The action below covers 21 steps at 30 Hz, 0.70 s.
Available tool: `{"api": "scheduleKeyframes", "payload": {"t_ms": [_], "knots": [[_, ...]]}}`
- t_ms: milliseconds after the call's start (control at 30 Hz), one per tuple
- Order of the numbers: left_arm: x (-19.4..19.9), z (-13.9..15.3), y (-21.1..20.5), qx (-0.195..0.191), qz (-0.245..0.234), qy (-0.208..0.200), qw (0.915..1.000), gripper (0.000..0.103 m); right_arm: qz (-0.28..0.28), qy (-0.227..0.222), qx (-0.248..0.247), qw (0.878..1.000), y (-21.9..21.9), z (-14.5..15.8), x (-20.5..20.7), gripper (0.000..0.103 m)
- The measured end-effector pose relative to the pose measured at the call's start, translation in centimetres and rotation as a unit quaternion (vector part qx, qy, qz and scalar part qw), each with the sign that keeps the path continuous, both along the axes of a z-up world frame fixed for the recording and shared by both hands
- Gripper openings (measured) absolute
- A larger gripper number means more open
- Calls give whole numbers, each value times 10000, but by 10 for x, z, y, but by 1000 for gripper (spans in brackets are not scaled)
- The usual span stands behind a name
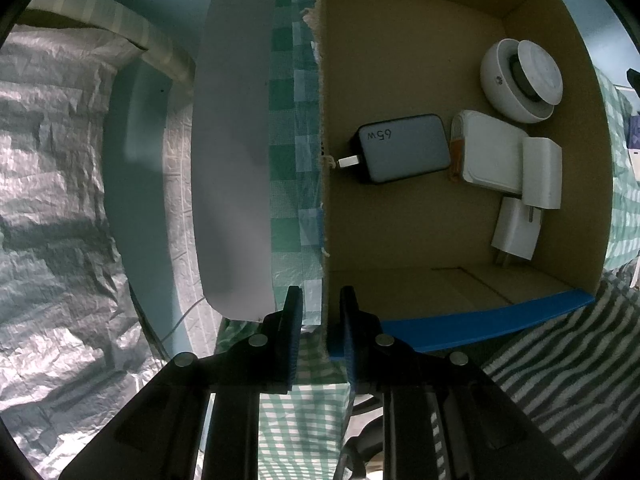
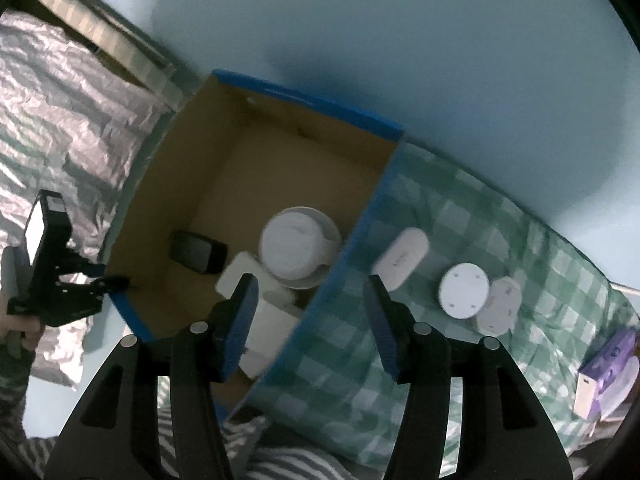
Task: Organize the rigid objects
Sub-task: 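Move the right gripper back toward the white octagonal PISA device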
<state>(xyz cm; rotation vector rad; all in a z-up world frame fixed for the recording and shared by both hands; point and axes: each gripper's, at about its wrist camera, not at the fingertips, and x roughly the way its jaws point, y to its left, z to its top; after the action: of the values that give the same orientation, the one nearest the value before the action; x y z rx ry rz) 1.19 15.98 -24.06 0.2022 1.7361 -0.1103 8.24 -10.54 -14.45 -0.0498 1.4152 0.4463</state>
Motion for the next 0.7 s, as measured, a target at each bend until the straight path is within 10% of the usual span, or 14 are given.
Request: {"api": "scheduleKeyframes", "payload": {"t_ms": [700], "knots": [[-3,-1,1,45,26,12,10000,19,-1049,412,-880,9897,-137,-50,11,64]]}}
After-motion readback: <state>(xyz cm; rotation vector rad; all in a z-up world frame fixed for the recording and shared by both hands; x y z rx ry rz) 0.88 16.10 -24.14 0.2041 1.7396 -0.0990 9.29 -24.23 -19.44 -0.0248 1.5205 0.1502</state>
